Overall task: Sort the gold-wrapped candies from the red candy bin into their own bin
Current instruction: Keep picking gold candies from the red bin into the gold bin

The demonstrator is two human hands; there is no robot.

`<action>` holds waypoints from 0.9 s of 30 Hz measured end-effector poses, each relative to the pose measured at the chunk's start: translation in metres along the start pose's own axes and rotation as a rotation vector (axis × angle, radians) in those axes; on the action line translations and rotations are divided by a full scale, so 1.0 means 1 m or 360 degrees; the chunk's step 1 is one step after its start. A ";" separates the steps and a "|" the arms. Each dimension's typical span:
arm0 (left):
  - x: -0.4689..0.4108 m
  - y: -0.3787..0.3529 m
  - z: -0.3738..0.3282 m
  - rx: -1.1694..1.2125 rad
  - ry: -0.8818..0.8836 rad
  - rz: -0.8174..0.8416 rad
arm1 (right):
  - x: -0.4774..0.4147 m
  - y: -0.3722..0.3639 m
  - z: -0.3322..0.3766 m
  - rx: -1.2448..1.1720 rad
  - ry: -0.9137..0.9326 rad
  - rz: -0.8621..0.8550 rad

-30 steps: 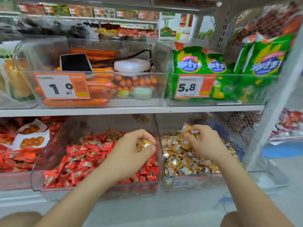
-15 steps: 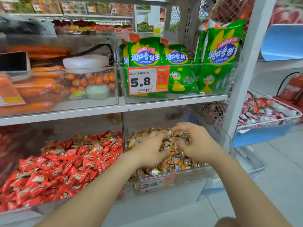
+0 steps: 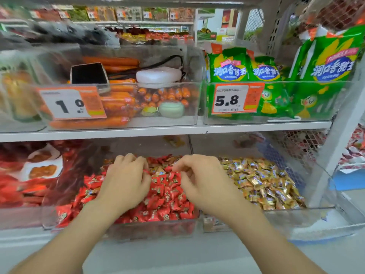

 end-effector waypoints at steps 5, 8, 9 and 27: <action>-0.027 -0.016 0.056 -0.0071 0.0482 0.0490 | -0.048 -0.066 0.007 0.0567 -0.0243 0.0285; -0.044 -0.032 0.072 0.0047 0.0637 0.0748 | -0.080 -0.097 -0.006 0.0489 -0.0596 0.0461; -0.049 -0.038 0.074 0.0085 0.0642 0.0818 | -0.089 -0.103 -0.010 0.0454 -0.0742 0.0552; -0.082 -0.060 0.072 0.1230 0.0618 0.1035 | -0.141 -0.123 -0.024 -0.0198 -0.1065 0.0799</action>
Point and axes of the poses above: each hand's wrist, its own x-axis away from the middle knuckle, its own y-axis out of the back of the hand, z = x × y, the point moved 2 cm from there along -x, towards the middle knuckle, and after that the axes turned 6 degrees about -x, right-handed, at the moved point
